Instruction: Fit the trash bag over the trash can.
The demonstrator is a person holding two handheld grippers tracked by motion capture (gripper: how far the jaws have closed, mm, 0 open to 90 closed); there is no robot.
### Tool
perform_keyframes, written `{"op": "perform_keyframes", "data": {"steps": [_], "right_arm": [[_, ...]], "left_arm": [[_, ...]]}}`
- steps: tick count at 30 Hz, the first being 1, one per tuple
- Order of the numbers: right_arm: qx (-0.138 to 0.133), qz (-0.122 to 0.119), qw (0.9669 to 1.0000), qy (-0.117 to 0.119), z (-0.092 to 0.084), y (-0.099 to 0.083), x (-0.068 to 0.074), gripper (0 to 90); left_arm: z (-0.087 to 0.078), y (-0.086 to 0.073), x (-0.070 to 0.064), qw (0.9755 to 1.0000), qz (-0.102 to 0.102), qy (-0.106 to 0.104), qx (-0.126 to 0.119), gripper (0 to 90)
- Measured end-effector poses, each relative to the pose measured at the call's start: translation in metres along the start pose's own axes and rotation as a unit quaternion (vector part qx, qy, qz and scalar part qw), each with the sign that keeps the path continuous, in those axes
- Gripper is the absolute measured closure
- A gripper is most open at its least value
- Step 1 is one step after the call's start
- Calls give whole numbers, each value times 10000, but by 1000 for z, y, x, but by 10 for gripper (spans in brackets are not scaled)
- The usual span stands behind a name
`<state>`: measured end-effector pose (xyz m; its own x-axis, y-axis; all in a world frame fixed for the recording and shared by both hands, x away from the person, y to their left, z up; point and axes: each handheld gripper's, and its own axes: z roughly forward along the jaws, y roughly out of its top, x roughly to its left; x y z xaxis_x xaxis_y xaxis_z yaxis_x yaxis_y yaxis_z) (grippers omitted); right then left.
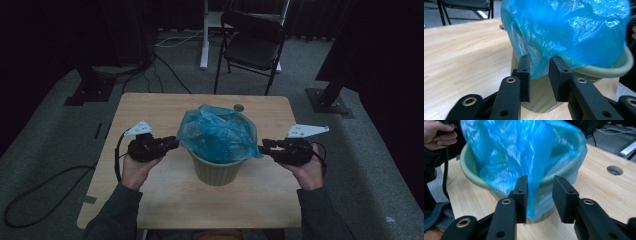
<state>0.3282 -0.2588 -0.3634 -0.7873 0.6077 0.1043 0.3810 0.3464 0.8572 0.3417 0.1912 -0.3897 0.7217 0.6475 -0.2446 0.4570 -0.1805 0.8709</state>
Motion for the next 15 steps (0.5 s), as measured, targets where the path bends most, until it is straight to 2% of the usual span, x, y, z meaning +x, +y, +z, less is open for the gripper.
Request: {"op": "perform_keyframes", "data": {"steps": [2,3,5,7,10,12,13,15], "right_arm": [[-35,5,10000,-16,-1,3,0,634],[-35,5,10000,-16,-1,3,0,628],[-139,37,9999,25,3,15,0,602],[-163,38,9998,55,7,21,-1,597],[-192,122,9997,70,15,28,-5,595],[-206,177,9996,97,17,30,-7,595],[-234,264,9992,181,21,33,-10,594],[-194,322,9991,197,26,35,-13,589]], "left_arm": [[0,0,0,10000,0,0,0,693],[-5,5,0,9999,7,-38,-130,693],[-10,13,0,9995,31,-162,-286,648],[-11,18,-1,9990,72,-259,-344,621],[-12,25,-1,9986,131,-358,-369,597],[-11,27,-1,9984,117,-385,-389,577],[-11,29,0,9982,83,-459,-384,569],[-6,36,1,9976,39,-554,-405,554]]}}
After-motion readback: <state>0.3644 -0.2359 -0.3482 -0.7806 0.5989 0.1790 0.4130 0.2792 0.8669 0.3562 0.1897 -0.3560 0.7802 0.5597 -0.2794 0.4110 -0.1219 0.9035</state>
